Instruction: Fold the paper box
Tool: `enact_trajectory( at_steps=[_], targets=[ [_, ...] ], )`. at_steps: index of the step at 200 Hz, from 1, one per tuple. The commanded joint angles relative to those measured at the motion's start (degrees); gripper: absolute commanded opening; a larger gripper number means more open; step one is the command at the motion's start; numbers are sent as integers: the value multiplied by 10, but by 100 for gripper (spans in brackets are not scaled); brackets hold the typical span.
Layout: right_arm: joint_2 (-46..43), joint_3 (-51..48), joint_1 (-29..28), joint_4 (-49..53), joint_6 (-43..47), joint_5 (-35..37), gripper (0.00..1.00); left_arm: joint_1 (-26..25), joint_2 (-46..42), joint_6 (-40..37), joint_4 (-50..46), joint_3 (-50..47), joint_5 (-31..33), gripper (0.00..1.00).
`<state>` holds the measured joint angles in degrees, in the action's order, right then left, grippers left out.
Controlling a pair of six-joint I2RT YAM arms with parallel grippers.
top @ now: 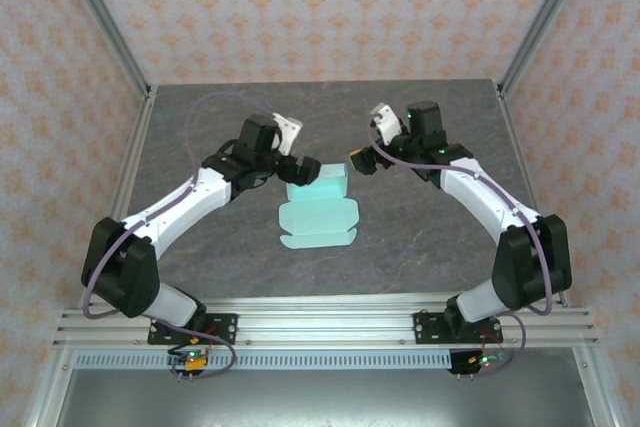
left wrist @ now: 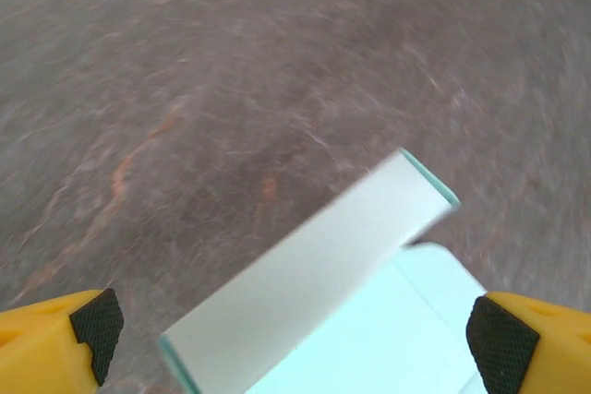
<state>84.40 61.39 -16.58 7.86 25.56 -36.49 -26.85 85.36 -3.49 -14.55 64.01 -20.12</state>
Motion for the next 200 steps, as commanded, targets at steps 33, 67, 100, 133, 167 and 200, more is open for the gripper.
enact_trajectory(
  at_steps=[33, 67, 100, 133, 167, 200],
  targets=[
    [-36, -85, 44, -133, -238, 125, 99, -20, 139, -209, -101, 175, -42, 100],
    [-71, -139, 45, -175, -300, 236, 99, -60, 219, -243, -141, 253, -20, 100],
    [-87, -153, 45, -176, -304, 257, 99, -83, 290, -241, -197, 336, 4, 100],
    [-87, -153, 45, -172, -301, 240, 99, -96, 331, -234, -265, 394, -1, 100],
    [-85, -151, 46, -161, -291, 226, 99, -96, 341, -226, -288, 405, -7, 100],
    [-88, -152, 46, -154, -281, 219, 99, -96, 386, -226, -336, 462, 0, 85]
  ],
)
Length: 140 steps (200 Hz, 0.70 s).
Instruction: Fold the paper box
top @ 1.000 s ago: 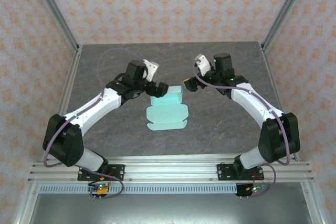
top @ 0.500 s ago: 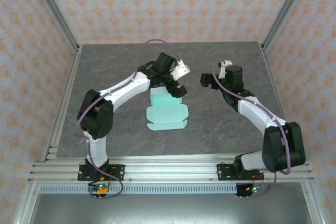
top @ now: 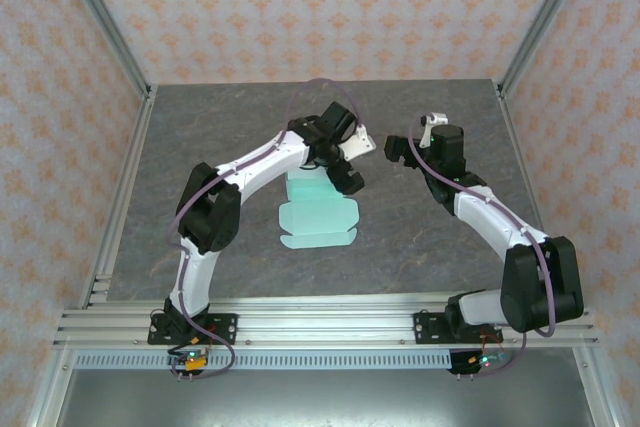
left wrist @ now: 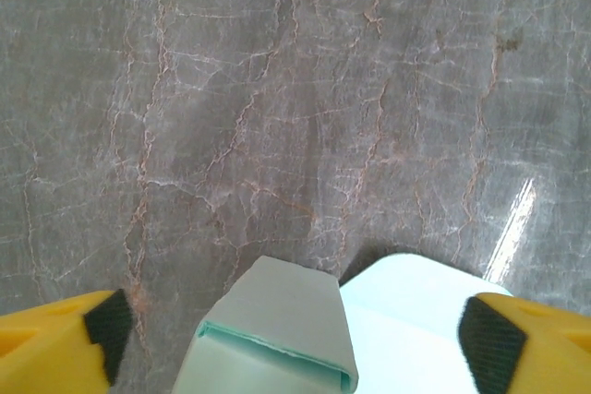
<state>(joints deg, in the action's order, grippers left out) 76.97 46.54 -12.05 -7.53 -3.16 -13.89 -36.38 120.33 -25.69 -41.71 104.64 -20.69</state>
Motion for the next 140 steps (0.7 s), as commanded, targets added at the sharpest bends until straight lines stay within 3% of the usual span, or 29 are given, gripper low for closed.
enact_trajectory(
  at_steps=[1, 26, 72, 140],
  targets=[
    [-14, -4, 1, 0, 6, -7, 99, 0, 38, -4, -68, 58, 5, 84],
    [-14, -2, 1, 6, 9, -17, 99, -1, 72, -11, -116, 103, -4, 70],
    [-13, -1, 1, 14, 11, -32, 99, 0, 65, -15, -122, 92, -25, 70],
    [-4, 5, 0, 17, 1, -46, 99, 0, 79, -18, -130, 107, 14, 53]
  ],
)
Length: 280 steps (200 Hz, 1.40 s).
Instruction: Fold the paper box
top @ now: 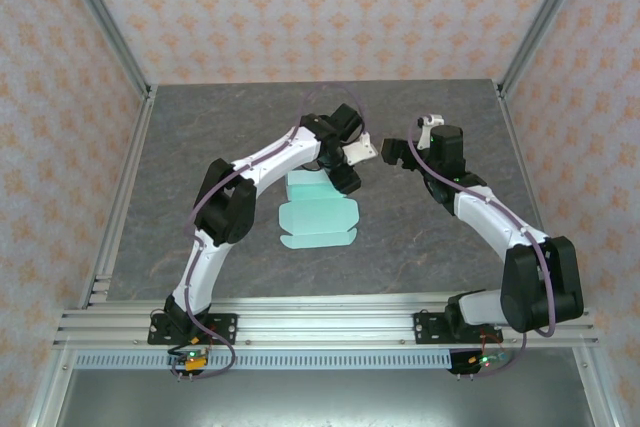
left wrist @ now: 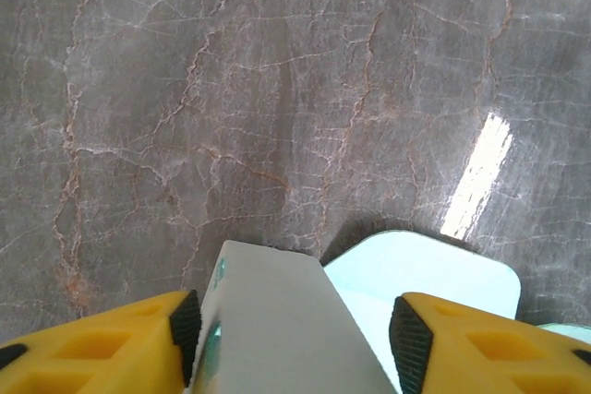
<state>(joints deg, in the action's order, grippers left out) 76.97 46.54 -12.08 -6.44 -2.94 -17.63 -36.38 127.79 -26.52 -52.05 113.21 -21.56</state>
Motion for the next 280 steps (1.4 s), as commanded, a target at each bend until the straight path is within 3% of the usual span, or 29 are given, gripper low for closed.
enact_trajectory(
  at_steps=[1, 79, 104, 130, 159, 174, 212, 261, 280],
  targets=[
    [-5, 5, 1, 6, -1, -9, 99, 0, 4, -9, -27, 22, 23, 53],
    [-1, 2, 1, 6, -18, -22, 99, 10, -18, 13, -35, 38, 10, 31],
    [-10, 18, 6, 23, -140, -57, 99, 39, -43, 73, -13, 32, -36, 21],
    [-27, 37, 7, 64, -227, -112, 99, 71, -79, 149, 34, -8, -69, 21],
    [-13, 89, 7, 224, -233, -123, 97, 114, -126, 268, 127, -88, -103, 21],
    [13, 104, 7, 279, -231, -168, 94, 135, -148, 337, 186, -135, -118, 21],
    [43, 29, 3, 185, -298, -364, 82, 155, -180, 460, 316, -232, -135, 24],
    [33, 10, -30, 189, -306, -358, 83, 158, -180, 524, 369, -271, -137, 22],
    [52, 12, -42, 186, -305, -342, 76, 159, -180, 548, 403, -291, -145, 22]
  ],
)
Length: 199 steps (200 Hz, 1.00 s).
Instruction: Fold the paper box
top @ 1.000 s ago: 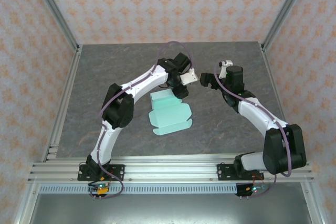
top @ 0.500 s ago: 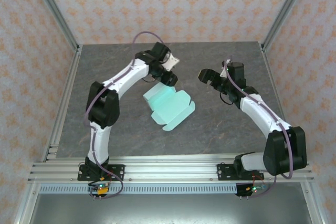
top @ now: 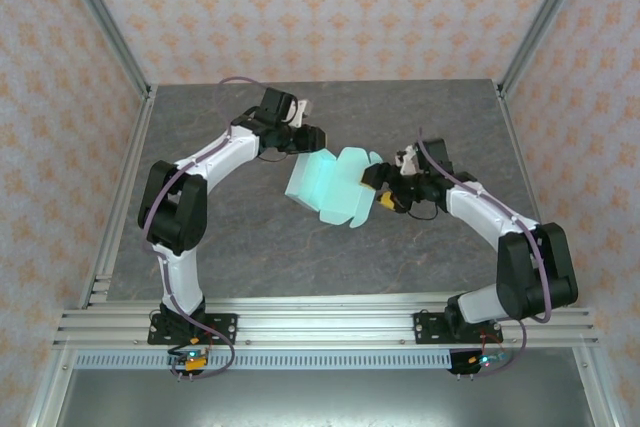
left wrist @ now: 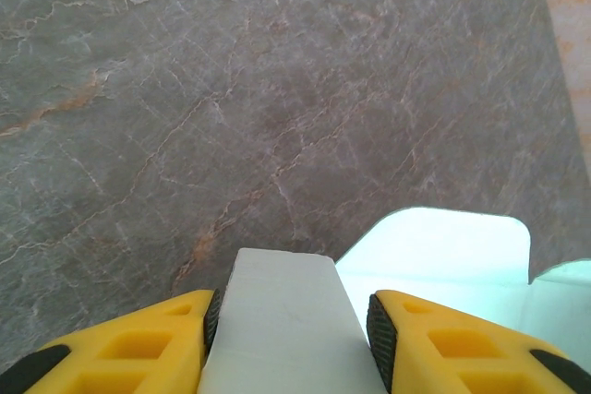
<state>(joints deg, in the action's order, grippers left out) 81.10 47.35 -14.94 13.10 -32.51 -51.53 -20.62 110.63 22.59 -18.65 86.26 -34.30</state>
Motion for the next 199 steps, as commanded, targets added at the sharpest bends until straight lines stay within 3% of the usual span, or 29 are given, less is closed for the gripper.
enact_trajectory(
  at_steps=[1, 21, 49, 72, 83, 105, 133, 199],
  targets=[
    [11, 4, -14, -9, -9, -3, 75, 2, -8, 57, 71, -22, -19, 22],
    [35, 15, -21, -17, -3, 9, 58, 1, -6, 69, 91, -38, -26, 22],
    [60, 51, -24, 13, 31, 33, 21, 1, -2, 77, 121, -65, -39, 23],
    [75, 84, -28, 60, 74, 59, 7, 2, 4, 74, 124, -73, -41, 28],
    [80, 98, -31, 78, 96, 67, 6, 2, 4, 74, 128, -76, -44, 35],
    [85, 113, -41, 96, 141, 89, 6, 1, 7, 64, 114, -72, -40, 60],
    [89, 119, -45, 105, 188, 100, 4, 6, 14, 59, 94, -55, -45, 79],
    [100, 159, -44, 168, 279, 119, 3, 9, 45, -16, 11, -7, -77, 81]
  ],
)
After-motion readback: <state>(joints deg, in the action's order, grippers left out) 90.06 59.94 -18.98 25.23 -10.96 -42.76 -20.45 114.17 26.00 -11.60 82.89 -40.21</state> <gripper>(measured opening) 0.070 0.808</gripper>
